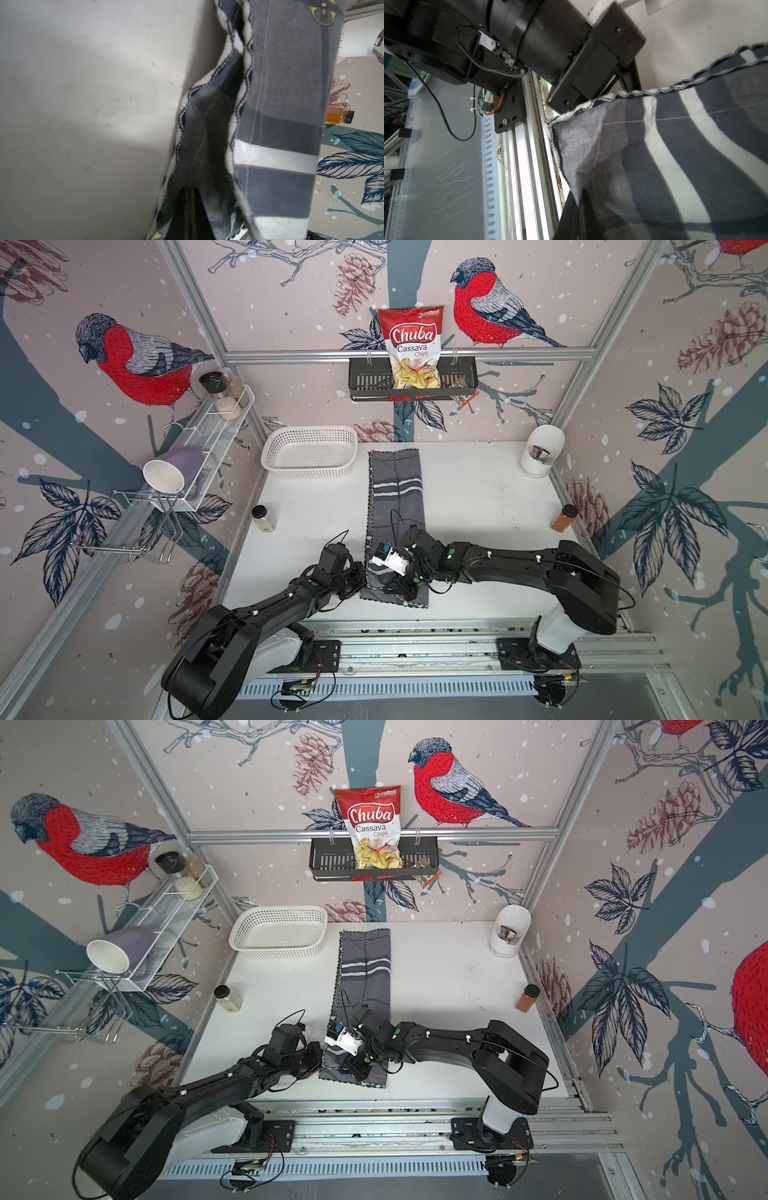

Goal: Roll up the pillowcase
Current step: Adjust the pillowcase at the center of the board.

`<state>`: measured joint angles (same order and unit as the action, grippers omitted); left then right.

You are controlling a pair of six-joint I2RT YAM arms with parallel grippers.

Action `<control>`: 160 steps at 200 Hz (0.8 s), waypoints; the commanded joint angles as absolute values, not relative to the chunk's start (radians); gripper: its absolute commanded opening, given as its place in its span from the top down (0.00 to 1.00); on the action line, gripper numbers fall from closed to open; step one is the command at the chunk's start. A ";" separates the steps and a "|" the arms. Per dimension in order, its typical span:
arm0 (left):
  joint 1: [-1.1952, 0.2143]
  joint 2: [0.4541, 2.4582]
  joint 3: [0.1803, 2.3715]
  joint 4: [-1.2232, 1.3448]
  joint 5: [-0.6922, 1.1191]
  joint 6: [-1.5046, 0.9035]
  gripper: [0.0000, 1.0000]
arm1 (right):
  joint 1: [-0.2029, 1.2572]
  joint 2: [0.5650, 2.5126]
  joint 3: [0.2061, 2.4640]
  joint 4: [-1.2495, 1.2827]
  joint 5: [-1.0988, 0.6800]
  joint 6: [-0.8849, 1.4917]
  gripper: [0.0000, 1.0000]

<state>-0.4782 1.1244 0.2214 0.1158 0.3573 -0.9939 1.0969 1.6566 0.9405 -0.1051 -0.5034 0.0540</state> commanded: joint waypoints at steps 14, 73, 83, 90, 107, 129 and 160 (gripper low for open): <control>-0.480 1.101 0.209 0.008 0.290 -0.998 1.00 | 1.101 1.700 0.930 -0.053 -0.499 0.046 1.00; -0.480 1.066 0.192 0.000 0.274 -1.018 1.00 | 1.126 1.764 0.968 -0.082 -0.475 0.023 0.94; -0.479 1.065 0.195 0.001 0.278 -1.022 1.00 | 1.130 1.785 0.981 -0.097 -0.468 0.020 0.89; -0.480 1.060 0.198 -0.006 0.276 -1.023 1.00 | 1.130 1.799 0.987 -0.104 -0.466 0.020 0.84; -0.479 1.030 0.214 -0.044 0.257 -1.035 1.00 | 1.131 1.817 0.998 -0.115 -0.450 0.023 0.68; -0.477 0.962 0.222 -0.077 0.241 -1.052 1.00 | 1.129 1.791 0.989 -0.105 -0.439 0.028 0.53; -0.476 0.890 0.234 -0.135 0.216 -1.075 1.00 | 1.101 1.714 0.960 -0.075 -0.474 0.036 0.34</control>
<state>-0.4789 0.9272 0.2157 -0.0555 0.2558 -1.0508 1.1202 1.7702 0.9771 -0.1070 -0.4519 0.0280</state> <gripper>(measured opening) 0.066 0.623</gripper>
